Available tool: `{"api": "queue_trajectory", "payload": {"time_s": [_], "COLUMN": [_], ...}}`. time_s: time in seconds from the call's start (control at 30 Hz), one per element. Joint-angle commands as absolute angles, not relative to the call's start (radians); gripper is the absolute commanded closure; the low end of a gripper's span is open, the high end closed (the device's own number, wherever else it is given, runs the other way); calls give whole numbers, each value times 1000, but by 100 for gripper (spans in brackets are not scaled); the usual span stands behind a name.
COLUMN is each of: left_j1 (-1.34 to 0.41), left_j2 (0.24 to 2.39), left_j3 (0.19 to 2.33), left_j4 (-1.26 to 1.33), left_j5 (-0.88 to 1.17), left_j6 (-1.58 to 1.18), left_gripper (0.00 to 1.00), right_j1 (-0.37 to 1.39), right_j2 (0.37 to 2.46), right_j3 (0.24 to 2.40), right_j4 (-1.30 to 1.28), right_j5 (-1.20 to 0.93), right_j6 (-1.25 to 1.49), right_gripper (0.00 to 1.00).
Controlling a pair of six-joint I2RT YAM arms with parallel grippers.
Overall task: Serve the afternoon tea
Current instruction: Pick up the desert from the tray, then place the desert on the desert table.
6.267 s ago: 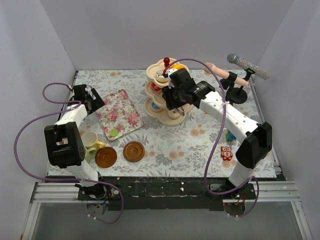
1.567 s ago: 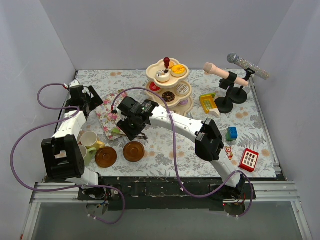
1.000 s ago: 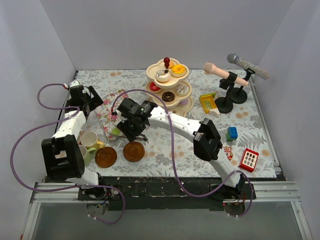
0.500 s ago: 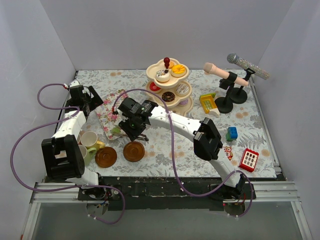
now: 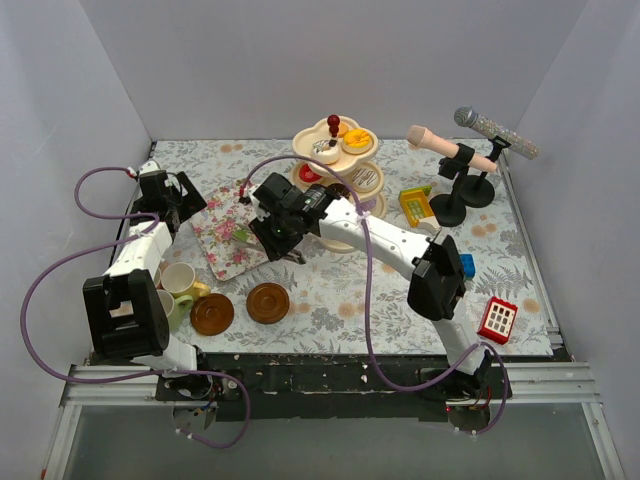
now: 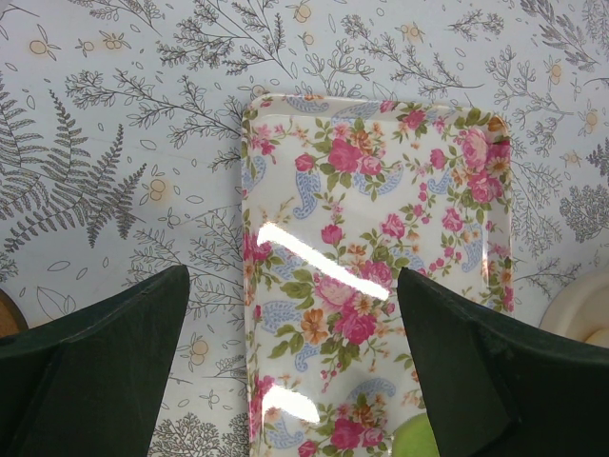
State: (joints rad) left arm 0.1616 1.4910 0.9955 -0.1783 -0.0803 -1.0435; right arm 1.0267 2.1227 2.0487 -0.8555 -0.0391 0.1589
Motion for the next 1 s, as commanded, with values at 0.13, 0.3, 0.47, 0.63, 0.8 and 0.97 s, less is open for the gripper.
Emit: {"api": "queue_trajectory", "payload": {"time_s": [0.13,0.3,0.47,0.63,0.8,0.97], "left_j1": [163,163,163,163,163,163], "left_j2": [1450,1448,1448,1447,1443,1443], "left_j3": [994,994,994,991,989,989], "left_j4": [-163,-164,-163,-163,-163,-163], "left_j5": [-72,-69,-66,-66,-66,-63], "left_j6": [-1031,-1032,-1032,-1032,-1032,-1034], "left_gripper": [9,9,9,9,9,9], "right_j1": [1006,1003,970,931,914,897], "right_j2": [1987,1889,1766,1669,1602,1543], "right_j3": [1999,1944,1847,1790,1799,1856], "right_j4": [-815,-827,-836,-845,-893,-940], "right_j5": [-5,44,60,60,78,103], "right_j6": [170,169,183,192,190,198], "right_gripper": [66,66,66,66,66,66]}}
